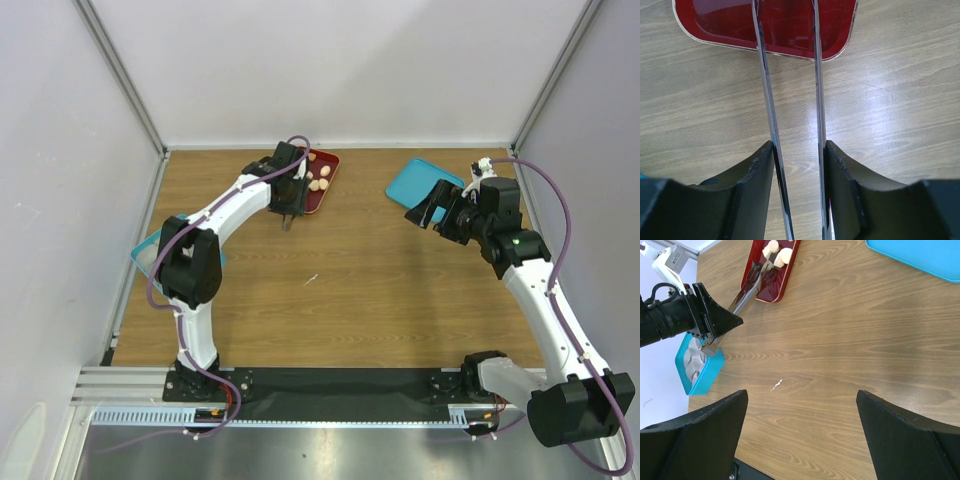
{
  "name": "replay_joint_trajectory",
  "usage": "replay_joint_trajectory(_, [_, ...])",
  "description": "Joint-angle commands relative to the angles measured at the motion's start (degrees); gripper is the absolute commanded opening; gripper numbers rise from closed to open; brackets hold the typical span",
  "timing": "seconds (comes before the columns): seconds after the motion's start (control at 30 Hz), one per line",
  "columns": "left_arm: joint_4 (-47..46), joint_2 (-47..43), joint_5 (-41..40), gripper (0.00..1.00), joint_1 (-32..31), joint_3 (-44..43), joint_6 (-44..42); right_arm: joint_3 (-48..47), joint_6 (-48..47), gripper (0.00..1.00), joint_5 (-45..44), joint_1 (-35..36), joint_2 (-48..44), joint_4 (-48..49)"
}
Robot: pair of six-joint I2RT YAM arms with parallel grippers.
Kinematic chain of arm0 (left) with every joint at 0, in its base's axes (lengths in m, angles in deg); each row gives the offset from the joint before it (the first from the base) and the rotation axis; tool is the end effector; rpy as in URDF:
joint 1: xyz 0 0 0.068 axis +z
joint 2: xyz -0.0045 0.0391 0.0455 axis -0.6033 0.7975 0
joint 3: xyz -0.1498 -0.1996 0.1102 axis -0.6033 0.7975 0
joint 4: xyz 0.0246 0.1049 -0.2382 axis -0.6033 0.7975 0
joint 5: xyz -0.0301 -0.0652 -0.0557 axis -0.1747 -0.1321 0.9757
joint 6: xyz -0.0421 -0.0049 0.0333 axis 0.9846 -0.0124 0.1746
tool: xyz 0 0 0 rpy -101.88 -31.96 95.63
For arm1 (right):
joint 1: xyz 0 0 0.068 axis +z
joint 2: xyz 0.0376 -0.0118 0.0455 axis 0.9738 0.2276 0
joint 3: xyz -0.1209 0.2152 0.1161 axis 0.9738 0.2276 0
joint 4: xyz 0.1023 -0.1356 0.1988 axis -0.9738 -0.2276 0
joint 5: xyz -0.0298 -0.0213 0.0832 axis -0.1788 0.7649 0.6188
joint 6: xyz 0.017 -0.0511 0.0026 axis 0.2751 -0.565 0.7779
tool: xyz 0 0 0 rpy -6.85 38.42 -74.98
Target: Pack the chocolate
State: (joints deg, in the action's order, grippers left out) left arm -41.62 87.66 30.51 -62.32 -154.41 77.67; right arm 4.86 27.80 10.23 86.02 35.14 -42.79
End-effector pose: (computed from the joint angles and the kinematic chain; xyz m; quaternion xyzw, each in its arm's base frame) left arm 0.3892 -0.1786 0.2461 0.0914 0.9577 -0.0334 0.2707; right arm 0.2274 0.0480 0.3418 0.0732 0.8599 0.2903 0.4135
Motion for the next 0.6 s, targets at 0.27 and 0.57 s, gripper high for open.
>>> replay_joint_trajectory(0.27, [-1.51,-0.53,1.01,0.43,0.51,-0.69,0.01,-0.83,-1.24,0.98,-1.10,0.24,-0.67,1.31])
replay_joint_trajectory(0.57, [0.07,-5.45,-1.54,0.39,0.51,0.63,-0.25,-0.57,-0.71,0.98,-0.75,0.41,-1.73,0.95])
